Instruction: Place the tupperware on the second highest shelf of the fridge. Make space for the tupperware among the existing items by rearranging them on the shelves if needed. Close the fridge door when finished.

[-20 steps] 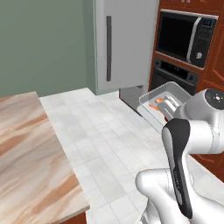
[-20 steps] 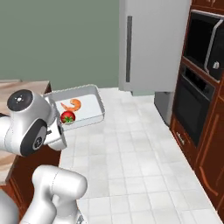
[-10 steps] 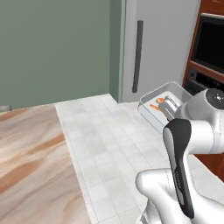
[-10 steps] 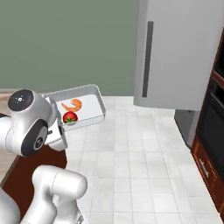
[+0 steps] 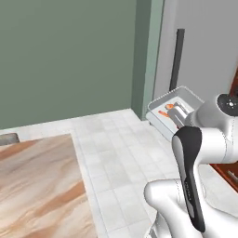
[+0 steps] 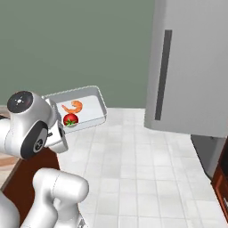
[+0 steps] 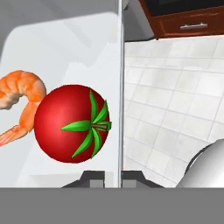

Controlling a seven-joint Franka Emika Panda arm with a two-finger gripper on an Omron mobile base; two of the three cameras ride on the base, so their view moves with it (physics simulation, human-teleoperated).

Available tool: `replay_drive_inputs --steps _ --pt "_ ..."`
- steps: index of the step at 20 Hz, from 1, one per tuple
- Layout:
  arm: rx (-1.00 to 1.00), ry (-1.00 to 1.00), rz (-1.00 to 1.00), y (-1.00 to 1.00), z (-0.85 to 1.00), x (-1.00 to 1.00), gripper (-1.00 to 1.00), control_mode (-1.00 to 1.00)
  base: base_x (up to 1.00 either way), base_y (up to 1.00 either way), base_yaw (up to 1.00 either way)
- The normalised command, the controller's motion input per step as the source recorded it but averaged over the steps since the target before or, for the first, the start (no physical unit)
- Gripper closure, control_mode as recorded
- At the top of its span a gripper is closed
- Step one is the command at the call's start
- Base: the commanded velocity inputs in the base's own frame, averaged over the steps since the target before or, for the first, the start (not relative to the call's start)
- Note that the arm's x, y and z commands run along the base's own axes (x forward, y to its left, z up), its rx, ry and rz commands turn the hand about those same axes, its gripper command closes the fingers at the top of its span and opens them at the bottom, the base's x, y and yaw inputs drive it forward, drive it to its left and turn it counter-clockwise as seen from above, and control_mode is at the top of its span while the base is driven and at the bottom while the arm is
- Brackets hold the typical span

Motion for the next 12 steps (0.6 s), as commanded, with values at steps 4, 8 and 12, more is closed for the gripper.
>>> replay_drive_inputs --steps 4,8,12 --pt "0.00 0.00 0.00 0.00 0.00 0.00 1.00 1.00 1.00 0.00 0.03" --pt "0.00 0.00 0.00 0.00 0.00 0.00 1.00 1.00 1.00 0.00 0.02" --pt "0.00 0.00 0.00 0.00 0.00 0.00 1.00 1.00 1.00 0.00 0.01"
